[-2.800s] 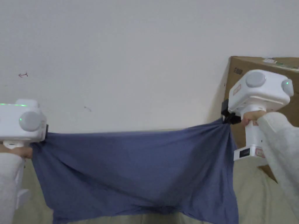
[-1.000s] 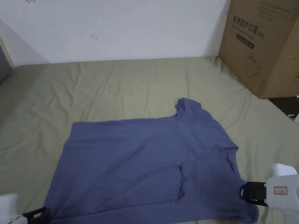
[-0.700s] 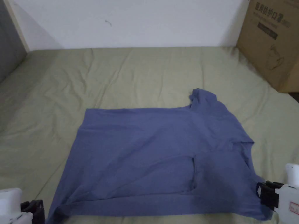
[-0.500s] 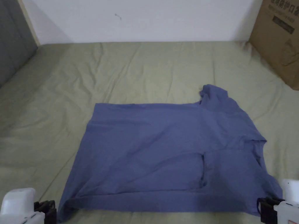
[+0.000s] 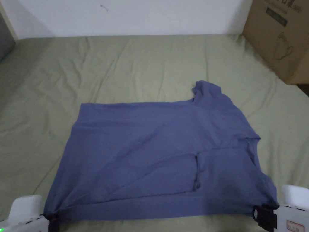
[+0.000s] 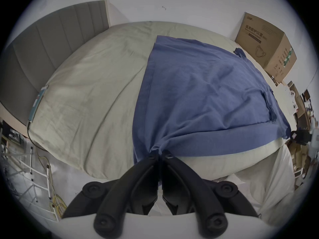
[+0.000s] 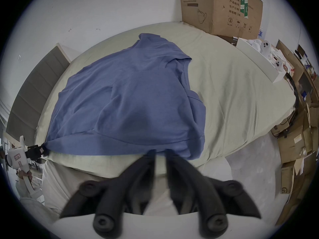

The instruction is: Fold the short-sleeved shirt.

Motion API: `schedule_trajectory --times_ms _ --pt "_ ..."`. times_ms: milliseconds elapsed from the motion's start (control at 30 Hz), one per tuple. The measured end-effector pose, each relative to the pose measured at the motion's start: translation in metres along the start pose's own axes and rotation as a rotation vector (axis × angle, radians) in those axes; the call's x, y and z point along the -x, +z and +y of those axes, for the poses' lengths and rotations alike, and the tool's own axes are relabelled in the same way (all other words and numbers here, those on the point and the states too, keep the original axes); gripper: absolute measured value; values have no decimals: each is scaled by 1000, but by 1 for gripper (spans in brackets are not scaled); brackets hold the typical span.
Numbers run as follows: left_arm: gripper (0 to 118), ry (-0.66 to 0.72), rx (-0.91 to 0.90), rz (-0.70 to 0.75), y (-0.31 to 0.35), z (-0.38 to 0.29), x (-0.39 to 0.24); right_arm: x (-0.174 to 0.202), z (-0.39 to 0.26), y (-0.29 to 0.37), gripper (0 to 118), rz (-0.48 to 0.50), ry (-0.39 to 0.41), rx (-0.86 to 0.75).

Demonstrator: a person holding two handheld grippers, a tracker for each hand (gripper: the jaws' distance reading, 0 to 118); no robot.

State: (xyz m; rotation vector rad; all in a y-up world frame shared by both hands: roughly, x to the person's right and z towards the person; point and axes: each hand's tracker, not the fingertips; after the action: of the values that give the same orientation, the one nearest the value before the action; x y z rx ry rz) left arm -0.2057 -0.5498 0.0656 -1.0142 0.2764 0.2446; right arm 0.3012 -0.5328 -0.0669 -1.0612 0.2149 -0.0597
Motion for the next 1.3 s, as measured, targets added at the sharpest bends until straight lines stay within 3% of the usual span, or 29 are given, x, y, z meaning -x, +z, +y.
schedule_trajectory --times_ms 33,267,300,333,367,467,633,700,933,1167,1300 --pt "3 -1 -11 -1 2 2 0 -4 4 -4 72 -9 -4 19" --pt "3 -5 -26 -9 11 3 -1 -26 25 -31 70 -52 -6 33" --pt "3 -11 -25 -3 11 3 -3 -27 26 -35 63 -57 1 40" --pt "3 -15 -26 0 11 4 -4 -28 26 -37 38 -56 5 41" --pt "3 -17 -24 1 10 0 -2 -28 26 -39 0 -70 3 45" --pt "3 -15 -21 2 11 0 -3 -31 25 -36 0 -28 -43 67" --pt "3 -24 -20 4 15 0 -1 -27 27 -23 0 -48 -21 36" --pt "3 -34 -28 7 17 4 -3 -27 31 -19 0 -24 -52 20" --pt "3 -31 -65 -13 18 36 1 -30 75 -10 0 35 -103 -41" --pt "3 -120 -83 25 -16 111 -7 -20 146 -47 0 11 -100 -63" --pt "3 -184 -48 31 -55 144 -15 -20 170 -92 0 -25 -130 6"
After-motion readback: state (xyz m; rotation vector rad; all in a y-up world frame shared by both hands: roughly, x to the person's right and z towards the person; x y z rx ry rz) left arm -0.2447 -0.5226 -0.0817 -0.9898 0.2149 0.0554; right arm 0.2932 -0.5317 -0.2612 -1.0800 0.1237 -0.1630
